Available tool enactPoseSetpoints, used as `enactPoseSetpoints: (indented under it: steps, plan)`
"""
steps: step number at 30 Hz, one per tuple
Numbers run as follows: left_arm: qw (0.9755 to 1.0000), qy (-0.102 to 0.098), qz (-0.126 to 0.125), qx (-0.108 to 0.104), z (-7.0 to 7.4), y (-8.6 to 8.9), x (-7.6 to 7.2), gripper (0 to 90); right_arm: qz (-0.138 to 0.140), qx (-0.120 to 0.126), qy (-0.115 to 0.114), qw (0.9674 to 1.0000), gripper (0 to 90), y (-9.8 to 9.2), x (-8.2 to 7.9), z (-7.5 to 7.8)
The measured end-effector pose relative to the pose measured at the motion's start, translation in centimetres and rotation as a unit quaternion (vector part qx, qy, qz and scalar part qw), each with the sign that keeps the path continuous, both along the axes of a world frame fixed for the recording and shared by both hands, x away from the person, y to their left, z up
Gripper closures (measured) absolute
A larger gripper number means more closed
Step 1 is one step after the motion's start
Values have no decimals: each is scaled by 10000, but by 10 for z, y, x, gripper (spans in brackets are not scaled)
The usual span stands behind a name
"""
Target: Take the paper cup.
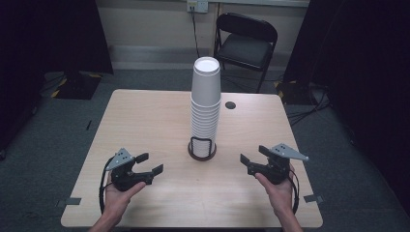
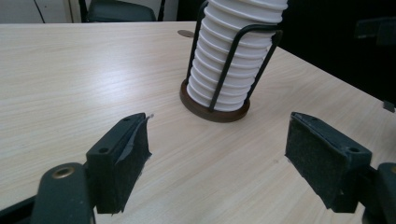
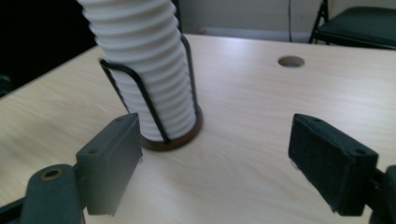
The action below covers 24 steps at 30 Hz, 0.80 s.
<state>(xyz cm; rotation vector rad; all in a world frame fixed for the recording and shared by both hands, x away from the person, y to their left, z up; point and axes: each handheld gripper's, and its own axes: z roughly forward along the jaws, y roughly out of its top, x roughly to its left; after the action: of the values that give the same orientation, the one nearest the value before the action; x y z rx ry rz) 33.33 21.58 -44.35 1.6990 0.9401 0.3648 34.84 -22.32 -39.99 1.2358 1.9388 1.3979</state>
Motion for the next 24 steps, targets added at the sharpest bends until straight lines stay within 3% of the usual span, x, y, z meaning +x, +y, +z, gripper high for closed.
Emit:
enactPoseSetpoints:
  steps: [6,8,18,24]
  plan:
    - [9999,-63,-125,52,1,-3,-1,201,200,60,-248,9995,137,13,5,22]
    - [9998,-57,-156,83,1,-4,-1,196,331,190,-375,9986,136,18,9,34]
    - [9996,-148,-228,124,3,-7,-4,176,574,322,-867,9941,136,35,15,73]
    - [9994,-144,-296,112,3,-10,-4,182,778,353,-898,9923,140,46,24,93]
